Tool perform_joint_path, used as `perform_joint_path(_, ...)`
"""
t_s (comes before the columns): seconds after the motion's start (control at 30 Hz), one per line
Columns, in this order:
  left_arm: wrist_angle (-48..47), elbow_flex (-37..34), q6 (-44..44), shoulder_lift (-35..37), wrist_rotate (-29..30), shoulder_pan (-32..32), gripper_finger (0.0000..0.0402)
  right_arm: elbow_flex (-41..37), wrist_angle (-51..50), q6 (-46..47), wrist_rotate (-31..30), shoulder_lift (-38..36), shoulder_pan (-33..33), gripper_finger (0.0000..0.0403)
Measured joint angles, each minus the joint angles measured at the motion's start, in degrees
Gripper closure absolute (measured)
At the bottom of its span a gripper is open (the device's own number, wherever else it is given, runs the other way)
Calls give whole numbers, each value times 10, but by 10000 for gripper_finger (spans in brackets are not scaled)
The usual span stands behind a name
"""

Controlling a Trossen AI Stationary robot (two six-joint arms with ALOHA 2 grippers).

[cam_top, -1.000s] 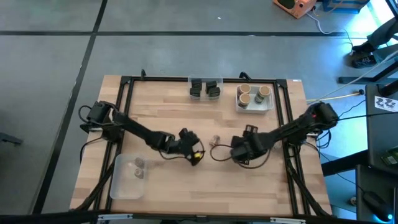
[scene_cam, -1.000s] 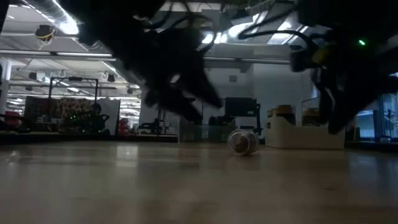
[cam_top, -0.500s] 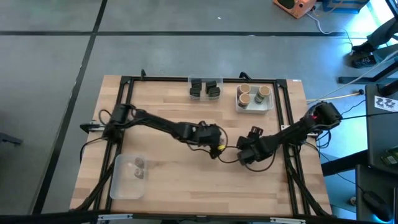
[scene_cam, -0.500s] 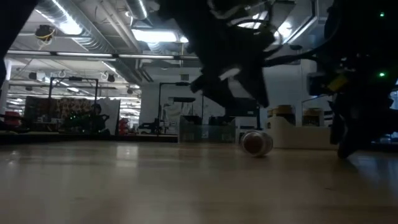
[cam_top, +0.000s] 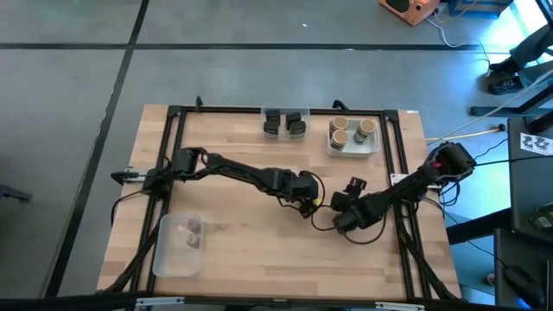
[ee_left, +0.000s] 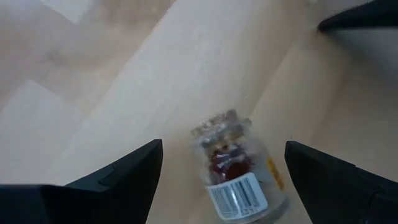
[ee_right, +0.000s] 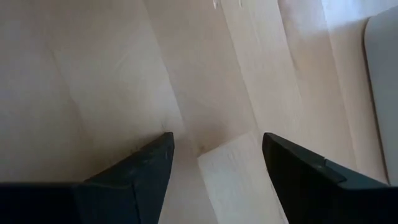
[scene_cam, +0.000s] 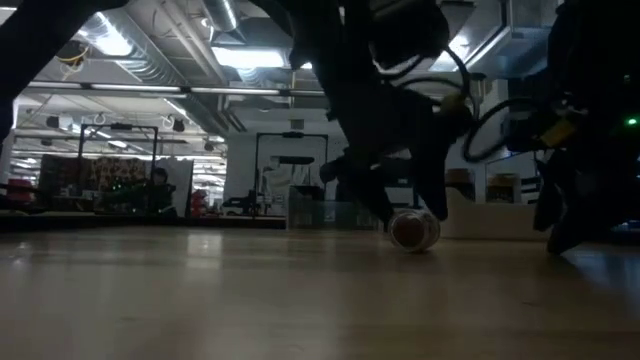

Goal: Sort spices by type
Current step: Put the top transparent seasoning bottle into the left transparent bin

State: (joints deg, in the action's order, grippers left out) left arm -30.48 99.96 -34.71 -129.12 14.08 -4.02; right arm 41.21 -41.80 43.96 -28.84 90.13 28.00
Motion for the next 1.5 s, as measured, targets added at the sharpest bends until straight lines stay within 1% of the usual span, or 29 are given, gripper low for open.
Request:
perform_joint_path(0.07, 1, 0, -5, -7, -10, 1, 82, 0, -2, 4, -3, 0, 2, 155)
perform_joint_path(0.23, 1, -3, -6, -14, -12, 2, 83, 0, -2, 7, -10, 0, 2, 155)
perform_joint_path(0.3, 2, -3, -1, -14, -12, 5, 91, 0, -2, 7, -11, 0, 2, 155)
perform_joint_path(0.43, 0, -3, 10, -14, -15, 7, 131, 0, -1, 7, -12, 0, 2, 155)
perform_joint_path(0.6, -1, -4, 32, -17, -17, 7, 205, 0, 0, 7, -15, 0, 2, 155)
perform_joint_path(0.67, 1, -4, 43, -17, -17, 7, 228, 0, 1, 7, -15, 0, 2, 155)
perform_joint_path(0.83, -14, -4, 82, 2, -10, -11, 229, 0, 9, 7, -16, 0, 2, 155)
perform_joint_path(0.93, -30, -4, 98, 31, 37, -41, 229, 0, 21, 7, -16, 0, 2, 155)
perform_joint_path(1.07, -67, -4, 124, 70, 132, -92, 229, 0, 49, -1, -20, 0, 2, 155)
perform_joint_path(1.2, -92, -13, 129, 102, 197, -142, 229, 0, 91, -22, -21, 0, 1, 155)
perform_joint_path(1.27, -94, -40, 126, 118, 223, -162, 229, 0, 109, -27, -22, 0, 1, 155)
perform_joint_path(1.37, -70, -102, 98, 144, 243, -182, 229, 0, 151, -38, -25, 0, 1, 155)
perform_joint_path(1.43, -36, -152, 69, 166, 249, -188, 229, 0, 186, -51, -25, 0, 1, 155)
perform_joint_path(1.5, 18, -208, 49, 189, 251, -193, 229, 0, 223, -68, -24, 0, 1, 155)
